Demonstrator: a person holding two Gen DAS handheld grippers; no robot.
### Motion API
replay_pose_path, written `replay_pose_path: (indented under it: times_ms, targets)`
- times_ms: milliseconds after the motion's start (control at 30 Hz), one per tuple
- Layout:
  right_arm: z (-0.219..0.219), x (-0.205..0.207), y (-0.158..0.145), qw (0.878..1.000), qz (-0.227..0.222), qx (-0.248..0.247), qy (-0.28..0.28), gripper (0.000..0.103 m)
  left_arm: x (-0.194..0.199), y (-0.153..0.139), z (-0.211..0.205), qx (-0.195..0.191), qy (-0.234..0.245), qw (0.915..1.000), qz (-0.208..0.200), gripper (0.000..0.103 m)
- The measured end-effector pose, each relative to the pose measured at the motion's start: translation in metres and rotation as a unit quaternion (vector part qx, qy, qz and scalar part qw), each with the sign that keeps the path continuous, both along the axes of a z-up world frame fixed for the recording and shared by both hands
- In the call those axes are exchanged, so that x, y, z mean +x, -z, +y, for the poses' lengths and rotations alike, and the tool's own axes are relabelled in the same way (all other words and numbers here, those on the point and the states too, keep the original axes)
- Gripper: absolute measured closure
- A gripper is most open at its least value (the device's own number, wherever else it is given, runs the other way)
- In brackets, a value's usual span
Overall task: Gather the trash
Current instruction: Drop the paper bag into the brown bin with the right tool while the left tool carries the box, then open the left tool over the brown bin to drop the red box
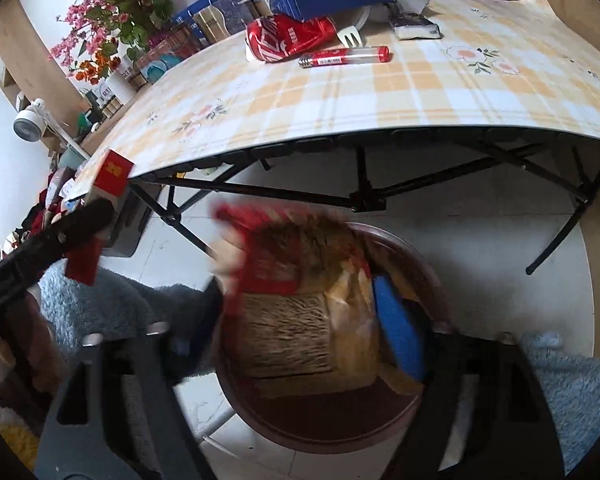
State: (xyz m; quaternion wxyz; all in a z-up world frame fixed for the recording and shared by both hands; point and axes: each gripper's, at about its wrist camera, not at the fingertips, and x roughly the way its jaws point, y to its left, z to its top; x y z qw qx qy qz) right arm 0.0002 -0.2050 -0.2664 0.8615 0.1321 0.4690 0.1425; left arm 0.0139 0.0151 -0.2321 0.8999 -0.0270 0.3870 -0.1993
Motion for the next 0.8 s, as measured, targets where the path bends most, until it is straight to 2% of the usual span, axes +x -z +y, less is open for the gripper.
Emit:
replay_pose_path:
  times_ms: [133, 267, 433, 700, 767, 800]
  targets:
    - [-0.005, -0.003, -0.007, 1.0, -0.021, -0.001, 0.009, 0.011, 0.005, 0.008, -0.005, 0.005, 0.003, 0.9998, 0.017, 0.046]
    - [-0.022, -0.005, -0.014, 0.998, -0.038, -0.002, 0.051, 0.006, 0.008, 0.015, -0.003, 0.001, -0.001, 0.9994, 0.035, 0.046]
    - [-0.042, -0.007, -0.015, 0.994, -0.04, 0.009, 0.1, 0.006, 0.007, 0.019, -0.01, 0.012, 0.015, 0.999, 0.041, 0.046]
    - [-0.044, -0.008, -0.015, 0.993, -0.043, 0.003, 0.107, 0.006, 0.004, 0.024, -0.028, 0.031, 0.053, 0.9971, 0.045, 0.046]
    - [-0.043, -0.008, -0.016, 0.993, -0.043, 0.003, 0.107, 0.006, 0.003, 0.024, -0.031, 0.025, 0.066, 0.9965, 0.046, 0.039]
    - [-0.043, -0.008, -0.016, 0.993, -0.043, 0.003, 0.107, 0.006, 0.002, 0.023, -0.032, 0.025, 0.069, 0.9963, 0.043, 0.025]
